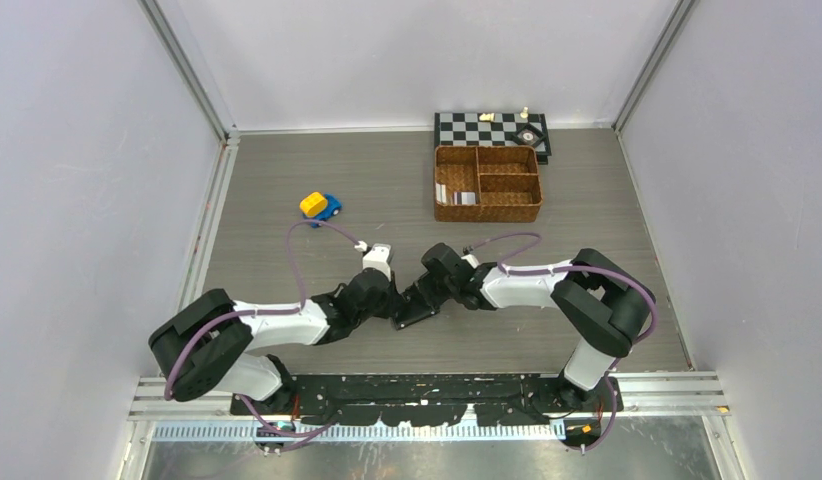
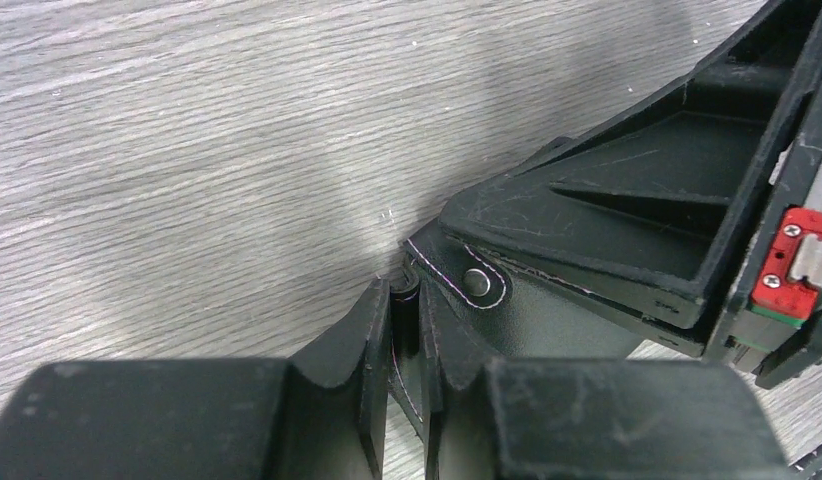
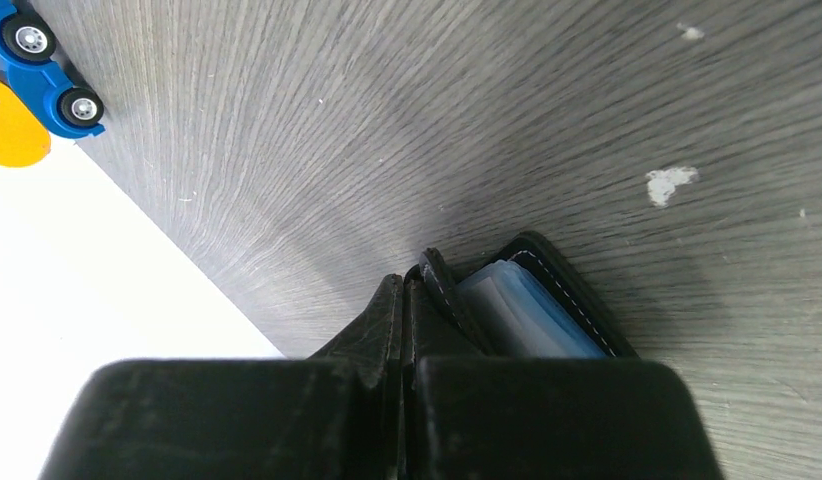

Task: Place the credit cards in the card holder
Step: Open the card holder at the center of the board.

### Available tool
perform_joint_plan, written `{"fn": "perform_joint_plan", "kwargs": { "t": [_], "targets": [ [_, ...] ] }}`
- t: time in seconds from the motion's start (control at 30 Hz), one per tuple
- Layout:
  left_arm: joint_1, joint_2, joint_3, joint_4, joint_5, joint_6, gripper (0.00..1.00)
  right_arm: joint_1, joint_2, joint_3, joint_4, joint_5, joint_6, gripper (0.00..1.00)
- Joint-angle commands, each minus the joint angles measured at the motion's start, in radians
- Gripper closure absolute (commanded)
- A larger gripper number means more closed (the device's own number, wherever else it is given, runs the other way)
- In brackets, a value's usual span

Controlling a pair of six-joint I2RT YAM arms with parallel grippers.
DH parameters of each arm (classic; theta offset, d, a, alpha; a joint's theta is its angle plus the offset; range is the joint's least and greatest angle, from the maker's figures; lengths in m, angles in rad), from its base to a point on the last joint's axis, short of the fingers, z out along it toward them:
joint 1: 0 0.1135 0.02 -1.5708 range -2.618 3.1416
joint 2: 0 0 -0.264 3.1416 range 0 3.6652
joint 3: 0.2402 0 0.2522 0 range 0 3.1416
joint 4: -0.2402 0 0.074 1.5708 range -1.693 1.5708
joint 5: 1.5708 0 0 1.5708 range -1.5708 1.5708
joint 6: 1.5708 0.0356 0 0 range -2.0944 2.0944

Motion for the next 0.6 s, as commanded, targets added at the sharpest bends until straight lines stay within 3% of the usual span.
{"fn": "perform_joint_plan", "kwargs": {
  "t": [0.0, 0.23, 0.43, 0.57],
  "targets": [
    [-0.068, 0.068, -0.035, -0.145, 0.156, 0.015, 0.94, 0.005, -0.023, 0.062, 0.041, 0.099, 0.039, 1.0],
    [-0.065, 0.037, 0.036, -0.347, 0.009, -0.032, 1.0, 0.005, -0.114, 0.0, 0.012, 0.141, -0.129, 0.99],
    [-0.065, 0.035, 0.05, -0.373, -0.002, -0.064, 1.0, 0.006, -0.282, -0.077, -0.066, 0.142, -0.312, 0.84],
    [-0.064, 0.052, 0.057, -0.366, 0.011, -0.063, 1.0, 0.006, -0.367, -0.158, 0.018, 0.109, -0.374, 0.73]
  ]
}}
